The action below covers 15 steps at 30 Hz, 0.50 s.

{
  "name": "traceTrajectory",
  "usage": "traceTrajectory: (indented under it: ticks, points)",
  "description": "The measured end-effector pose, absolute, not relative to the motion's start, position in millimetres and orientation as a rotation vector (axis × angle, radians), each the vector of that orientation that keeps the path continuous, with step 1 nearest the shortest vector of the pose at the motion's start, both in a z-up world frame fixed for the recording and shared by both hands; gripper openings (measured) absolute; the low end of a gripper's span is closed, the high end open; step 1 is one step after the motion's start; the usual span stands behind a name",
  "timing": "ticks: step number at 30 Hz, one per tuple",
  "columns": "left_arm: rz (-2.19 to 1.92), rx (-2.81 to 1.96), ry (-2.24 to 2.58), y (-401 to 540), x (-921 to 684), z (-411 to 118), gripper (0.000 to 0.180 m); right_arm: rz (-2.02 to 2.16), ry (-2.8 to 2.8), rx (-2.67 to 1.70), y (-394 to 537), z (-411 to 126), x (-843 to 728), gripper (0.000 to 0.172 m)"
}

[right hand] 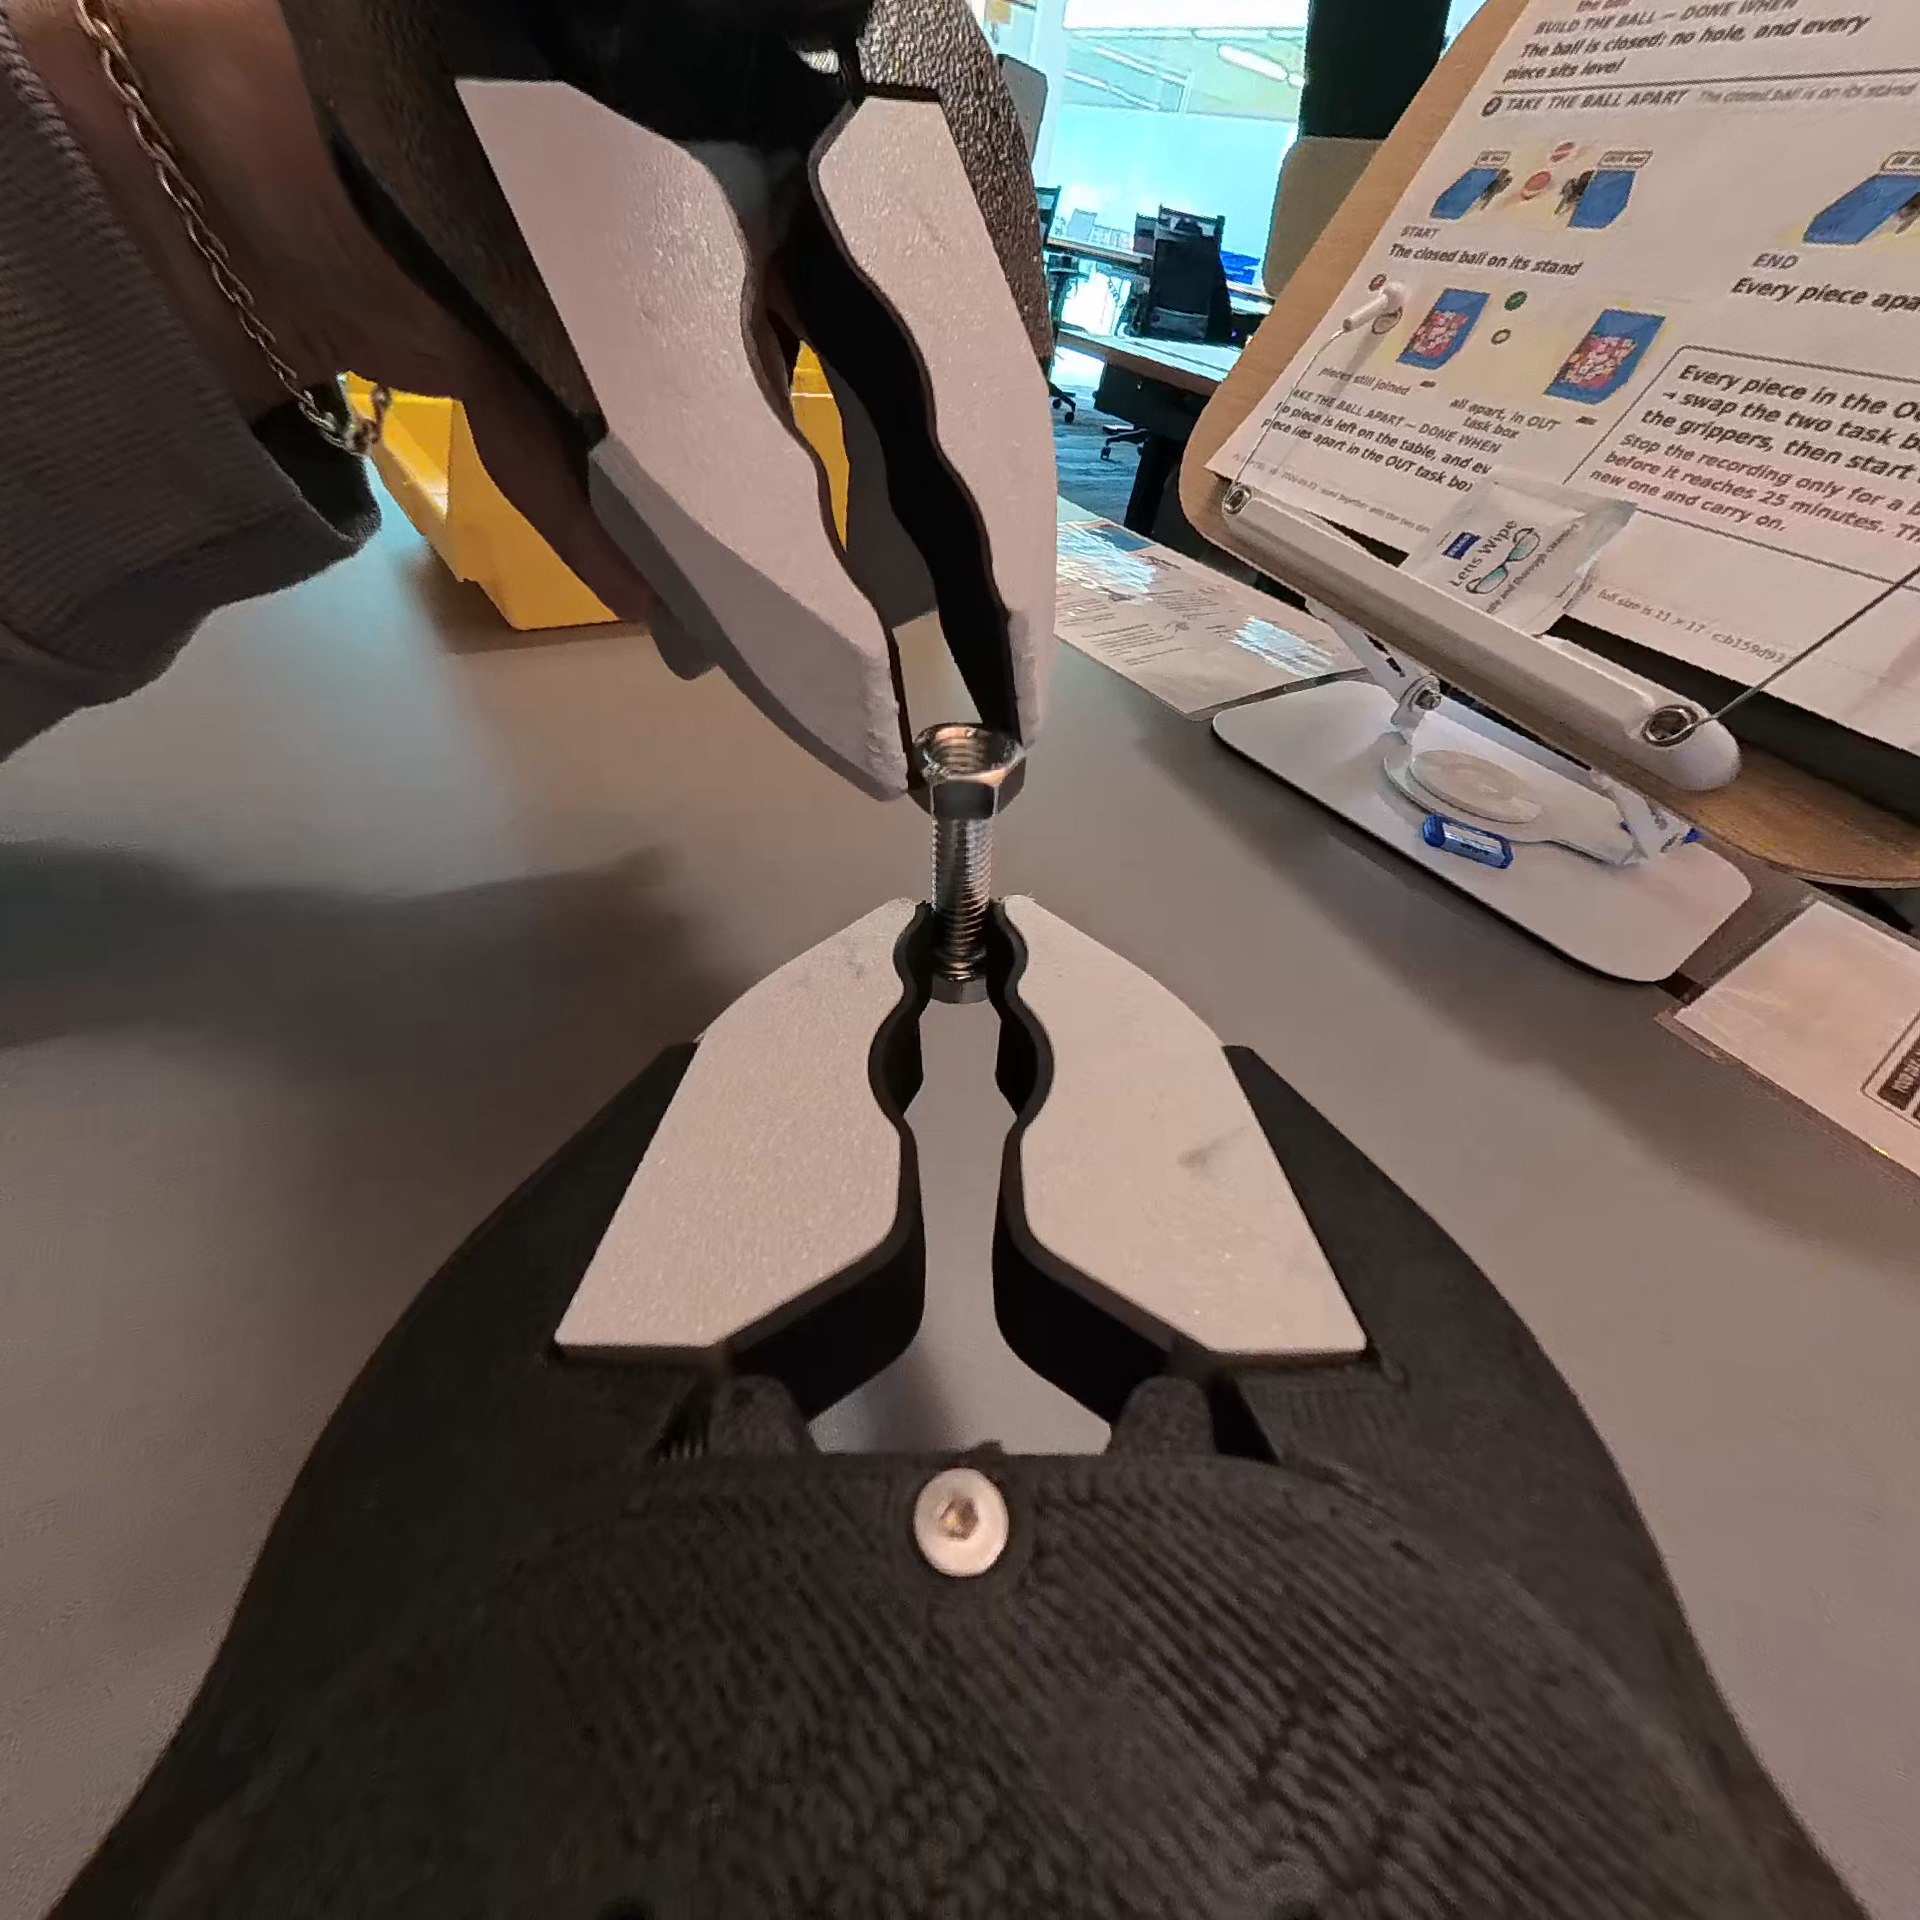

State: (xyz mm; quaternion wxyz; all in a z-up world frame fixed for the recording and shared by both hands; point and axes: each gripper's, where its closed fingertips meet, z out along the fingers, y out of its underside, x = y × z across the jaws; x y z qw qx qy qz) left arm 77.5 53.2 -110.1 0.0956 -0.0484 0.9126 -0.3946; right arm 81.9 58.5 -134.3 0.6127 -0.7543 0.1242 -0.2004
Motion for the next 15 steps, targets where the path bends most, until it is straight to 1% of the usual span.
traceTrajectory:
  ticks: [15]
  points:
    - [-1.186,-0.142,2.722,53.6,75.2,-114.5,0.017,-0.451,0.273,-1.751,60.2,-136.9,81.4,0.009]
